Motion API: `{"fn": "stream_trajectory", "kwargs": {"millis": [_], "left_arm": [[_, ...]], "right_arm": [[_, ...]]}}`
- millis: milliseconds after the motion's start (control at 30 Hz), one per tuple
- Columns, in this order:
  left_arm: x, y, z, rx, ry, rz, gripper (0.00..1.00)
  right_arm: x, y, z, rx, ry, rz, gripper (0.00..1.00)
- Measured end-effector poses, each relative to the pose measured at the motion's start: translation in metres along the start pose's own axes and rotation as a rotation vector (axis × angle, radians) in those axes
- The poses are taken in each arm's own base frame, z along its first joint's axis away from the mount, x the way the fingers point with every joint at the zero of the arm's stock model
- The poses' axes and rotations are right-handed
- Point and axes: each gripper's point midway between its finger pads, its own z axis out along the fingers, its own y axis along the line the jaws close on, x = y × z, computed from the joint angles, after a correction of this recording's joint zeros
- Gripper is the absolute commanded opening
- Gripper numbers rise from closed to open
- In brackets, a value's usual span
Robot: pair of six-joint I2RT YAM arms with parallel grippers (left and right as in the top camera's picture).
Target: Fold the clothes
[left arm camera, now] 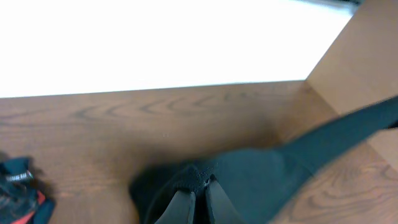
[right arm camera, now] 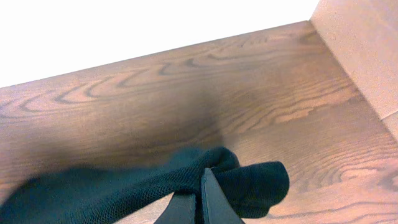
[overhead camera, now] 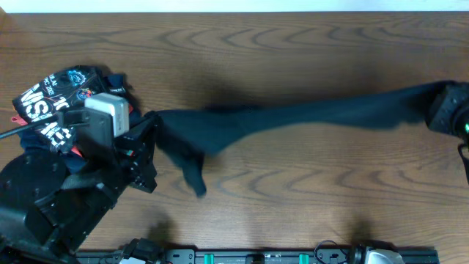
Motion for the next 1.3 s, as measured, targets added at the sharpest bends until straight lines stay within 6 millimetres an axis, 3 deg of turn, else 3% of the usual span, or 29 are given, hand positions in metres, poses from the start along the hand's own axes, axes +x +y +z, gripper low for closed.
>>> {"fn": "stream_trajectory", "kwargs": {"millis": [100, 233, 300, 433, 600, 700, 767, 833, 933, 1000, 1067, 1133, 1200, 1300], "left_arm": [[0.002, 0.002, 0.011, -0.006, 0.029, -0.005, 0.06], [0.017, 0.016, 0.063, -0.037, 0.169, -0.032, 0.06], [0.031, 0.026, 0.099, -0.056, 0.261, -0.039, 0.06], [0.057, 0.054, 0.184, -0.11, 0.385, -0.029, 0.06], [0.073, 0.101, 0.285, -0.183, 0.365, 0.01, 0.06], [0.054, 0.124, 0.316, -0.214, 0.299, 0.01, 0.06], [0.02, 0.132, 0.322, -0.226, 0.216, 0.015, 0.06], [-0.028, 0.135, 0.314, -0.234, 0.106, 0.024, 0.06], [-0.115, 0.127, 0.275, -0.237, -0.088, 0.048, 0.06], [-0.149, 0.119, 0.24, -0.243, -0.148, 0.054, 0.06], [-0.155, 0.111, 0.21, -0.246, -0.13, 0.047, 0.06], [-0.145, 0.101, 0.188, -0.234, -0.069, 0.035, 0.06], [-0.117, 0.097, 0.177, -0.225, 0.049, 0.008, 0.06], [-0.043, 0.101, 0.172, -0.235, 0.337, -0.066, 0.06]], "right_arm": [[0.001, 0.0, 0.001, 0.0, 0.009, -0.013, 0.01], [0.005, 0.003, 0.04, 0.011, 0.11, -0.04, 0.01], [0.008, 0.005, 0.072, 0.019, 0.175, -0.053, 0.01], [0.01, 0.011, 0.158, 0.025, 0.27, -0.073, 0.01], [-0.01, 0.022, 0.259, 0.012, 0.193, -0.066, 0.01], [-0.025, 0.026, 0.281, 0.004, 0.125, -0.053, 0.01], [-0.041, 0.027, 0.276, 0.004, 0.081, -0.04, 0.01], [-0.073, 0.027, 0.259, 0.008, -0.005, -0.024, 0.01], [-0.125, 0.018, 0.215, 0.034, -0.144, -0.002, 0.01], [-0.138, 0.008, 0.185, 0.063, -0.179, 0.005, 0.01], [-0.136, 0.001, 0.166, 0.089, -0.168, 0.001, 0.01], [-0.124, -0.005, 0.156, 0.119, -0.118, -0.009, 0.01], [-0.102, -0.013, 0.156, 0.16, -0.032, -0.024, 0.01], [-0.063, -0.025, 0.169, 0.226, 0.129, -0.052, 0.01]]}}
